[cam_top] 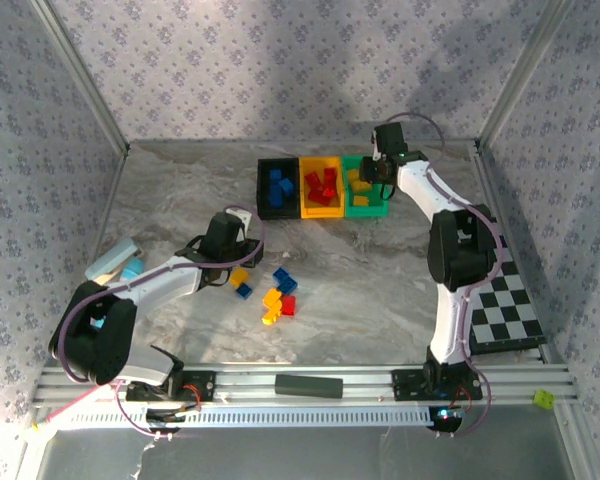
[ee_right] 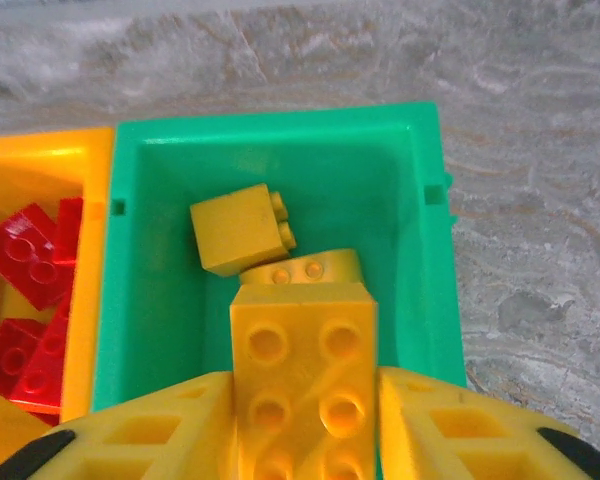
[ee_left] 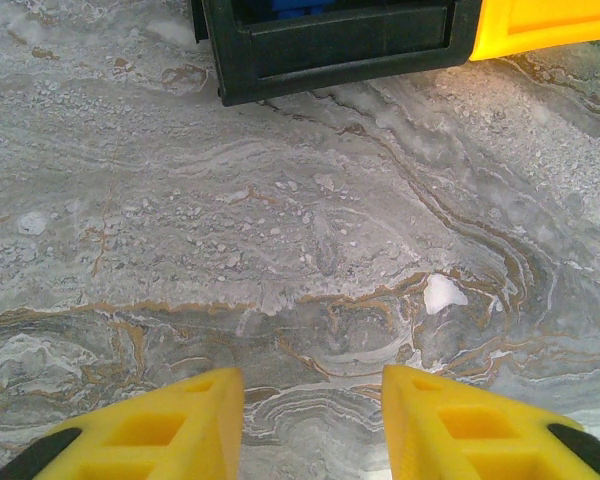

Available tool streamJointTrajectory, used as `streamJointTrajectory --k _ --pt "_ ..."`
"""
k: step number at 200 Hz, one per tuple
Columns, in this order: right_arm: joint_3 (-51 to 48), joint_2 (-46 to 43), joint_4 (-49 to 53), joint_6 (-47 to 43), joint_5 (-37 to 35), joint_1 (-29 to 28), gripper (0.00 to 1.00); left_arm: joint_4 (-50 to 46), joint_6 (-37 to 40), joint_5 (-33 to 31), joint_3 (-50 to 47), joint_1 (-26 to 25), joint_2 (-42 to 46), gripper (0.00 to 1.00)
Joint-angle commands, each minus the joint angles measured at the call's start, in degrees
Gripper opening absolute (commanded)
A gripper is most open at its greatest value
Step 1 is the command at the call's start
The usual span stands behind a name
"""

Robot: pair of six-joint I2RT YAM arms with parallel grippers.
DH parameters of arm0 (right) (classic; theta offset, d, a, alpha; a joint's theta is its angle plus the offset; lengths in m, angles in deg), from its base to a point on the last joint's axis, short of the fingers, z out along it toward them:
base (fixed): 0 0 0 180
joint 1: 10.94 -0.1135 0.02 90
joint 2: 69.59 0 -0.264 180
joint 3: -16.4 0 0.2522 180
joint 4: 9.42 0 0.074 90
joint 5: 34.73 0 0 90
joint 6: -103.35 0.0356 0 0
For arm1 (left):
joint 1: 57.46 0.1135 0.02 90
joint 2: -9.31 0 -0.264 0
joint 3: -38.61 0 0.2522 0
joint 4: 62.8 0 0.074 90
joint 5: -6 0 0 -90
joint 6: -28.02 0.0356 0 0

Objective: Sort the legos into containers by color
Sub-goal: Place the lego in the container.

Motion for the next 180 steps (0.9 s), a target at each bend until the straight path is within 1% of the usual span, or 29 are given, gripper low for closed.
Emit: streamJointTrajectory --k 1,8,21,82,111,146,180 --pt "3.4 2.1 5.9 -2.4 0.5 0.6 0.46 0.0 0.1 0.2 1.1 0.4 0.4 0.4" --pt "3.2 2.0 5.9 -2.6 0.1 0.6 0.5 0.1 0.0 0.2 1.1 0.4 0.4 0.4" --pt "2.0 1.1 5.1 -2.6 0.4 0.7 0.54 -0.1 0.1 0.3 1.3 0.4 0.1 0.4" --pt "-7.5 -7.7 0.2 -2.1 5.6 0.5 0.55 0.4 -0.4 1.0 1.5 0.4 -1.1 0.4" --pt "-16.2 -14.1 -3.9 -2.8 9.6 -0.2 0.56 0.4 -0.4 1.1 1.5 0.4 -1.2 0.4" --pt "-26.9 -22.4 -7.0 -4.6 8.6 -2.4 0.56 0.4 -0.6 2.3 1.7 0.3 -1.1 0.4" --pt "-38.1 -29.7 -10.1 -4.9 7.6 -3.6 0.56 0.2 -0.6 1.7 1.7 0.4 -1.2 0.4"
